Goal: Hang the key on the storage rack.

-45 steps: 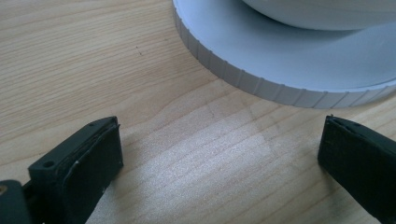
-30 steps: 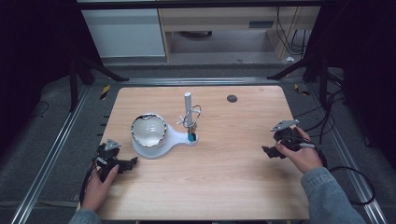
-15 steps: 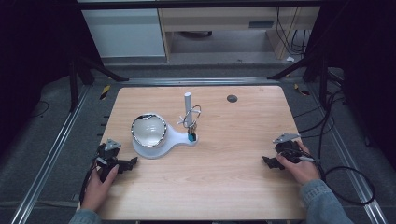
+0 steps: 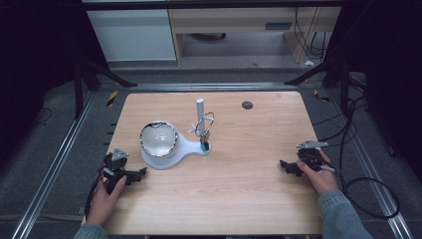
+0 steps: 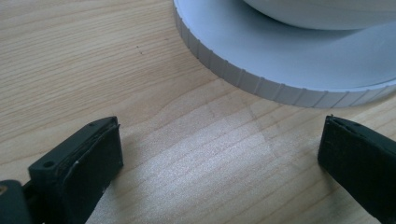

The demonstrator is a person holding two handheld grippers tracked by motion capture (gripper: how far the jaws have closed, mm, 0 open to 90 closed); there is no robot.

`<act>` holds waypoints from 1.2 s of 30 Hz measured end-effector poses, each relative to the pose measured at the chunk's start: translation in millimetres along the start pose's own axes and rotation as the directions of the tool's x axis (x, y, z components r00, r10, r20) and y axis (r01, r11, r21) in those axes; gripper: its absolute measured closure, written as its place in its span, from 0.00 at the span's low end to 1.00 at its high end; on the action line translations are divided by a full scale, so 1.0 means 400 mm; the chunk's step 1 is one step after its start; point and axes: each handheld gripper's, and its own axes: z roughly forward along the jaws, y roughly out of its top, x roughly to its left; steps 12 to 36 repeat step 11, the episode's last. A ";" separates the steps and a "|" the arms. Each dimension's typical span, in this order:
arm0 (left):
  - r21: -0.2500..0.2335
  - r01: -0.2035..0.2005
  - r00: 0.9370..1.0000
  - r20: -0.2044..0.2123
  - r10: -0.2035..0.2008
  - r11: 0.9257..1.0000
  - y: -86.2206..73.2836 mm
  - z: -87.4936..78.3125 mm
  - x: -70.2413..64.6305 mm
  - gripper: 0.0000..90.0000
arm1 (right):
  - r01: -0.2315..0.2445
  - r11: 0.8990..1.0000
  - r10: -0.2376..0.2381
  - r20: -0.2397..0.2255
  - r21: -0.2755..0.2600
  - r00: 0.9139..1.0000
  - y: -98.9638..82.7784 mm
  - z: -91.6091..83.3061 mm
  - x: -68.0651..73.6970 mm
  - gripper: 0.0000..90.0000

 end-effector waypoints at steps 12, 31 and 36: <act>0.000 0.000 1.000 0.000 0.000 1.000 0.000 0.000 0.000 0.00 | -0.030 1.000 0.030 0.030 0.002 0.999 0.003 0.006 0.006 0.03; 0.000 0.000 1.000 0.000 0.000 1.000 0.000 0.000 0.000 0.00 | -0.030 1.000 0.030 0.030 0.002 0.999 0.003 0.006 0.006 0.03; 0.000 0.000 1.000 0.000 0.000 1.000 0.000 0.000 0.000 0.00 | -0.030 1.000 0.030 0.030 0.002 0.999 0.003 0.006 0.006 0.03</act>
